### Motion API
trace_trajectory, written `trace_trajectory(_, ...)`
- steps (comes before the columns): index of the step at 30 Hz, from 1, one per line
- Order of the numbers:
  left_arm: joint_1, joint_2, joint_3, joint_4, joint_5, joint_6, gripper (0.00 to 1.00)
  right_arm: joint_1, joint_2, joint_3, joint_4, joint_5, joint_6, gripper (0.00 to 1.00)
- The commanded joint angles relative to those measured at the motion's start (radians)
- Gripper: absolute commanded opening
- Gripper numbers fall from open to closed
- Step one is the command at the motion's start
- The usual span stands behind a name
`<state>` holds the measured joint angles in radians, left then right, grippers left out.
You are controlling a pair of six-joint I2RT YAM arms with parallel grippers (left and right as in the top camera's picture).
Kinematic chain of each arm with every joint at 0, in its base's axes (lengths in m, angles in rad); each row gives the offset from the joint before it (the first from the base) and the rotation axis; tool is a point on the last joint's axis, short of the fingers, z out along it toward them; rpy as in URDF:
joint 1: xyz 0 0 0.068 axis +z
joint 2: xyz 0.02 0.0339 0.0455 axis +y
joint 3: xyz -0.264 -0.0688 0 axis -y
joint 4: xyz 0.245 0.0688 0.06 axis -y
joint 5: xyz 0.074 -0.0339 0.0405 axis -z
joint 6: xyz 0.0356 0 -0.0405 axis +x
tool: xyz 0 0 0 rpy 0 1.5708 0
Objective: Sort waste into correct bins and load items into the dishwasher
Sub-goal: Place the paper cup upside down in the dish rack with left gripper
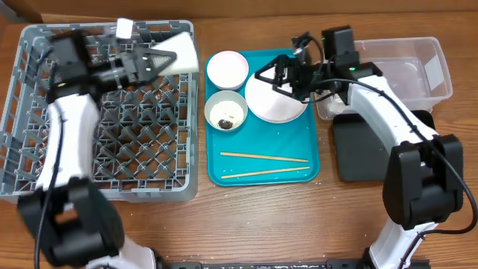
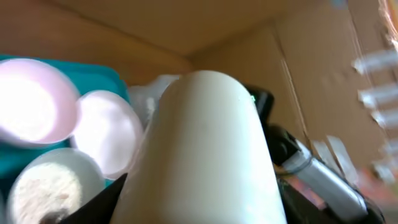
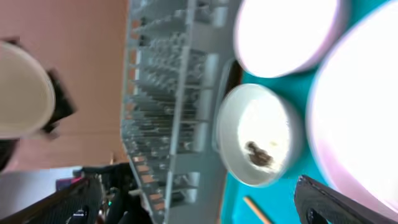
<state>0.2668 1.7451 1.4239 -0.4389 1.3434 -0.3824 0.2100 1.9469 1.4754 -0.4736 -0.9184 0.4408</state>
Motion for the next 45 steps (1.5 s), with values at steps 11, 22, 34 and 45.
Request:
trace_trajectory(11,-0.206,-0.405,0.026,-0.885,-1.221,-0.004,0.36,0.043,-0.006,0.017,-0.204,0.349,-0.076,1.00)
trace_trajectory(22,-0.342,-0.287,-0.031,-1.020,-1.450,-0.139,0.35,0.076,-0.006,0.017,-0.248,0.410,-0.084,1.00)
trace_trajectory(34,-0.372,-0.127,-0.190,-0.777,-1.415,-0.134,0.39,0.082,-0.006,0.017,-0.266,0.409,-0.098,1.00)
trace_trajectory(45,-0.372,-0.069,-0.190,-0.729,-1.451,-0.134,0.95,0.196,-0.005,0.017,-0.193,0.540,-0.089,0.85)
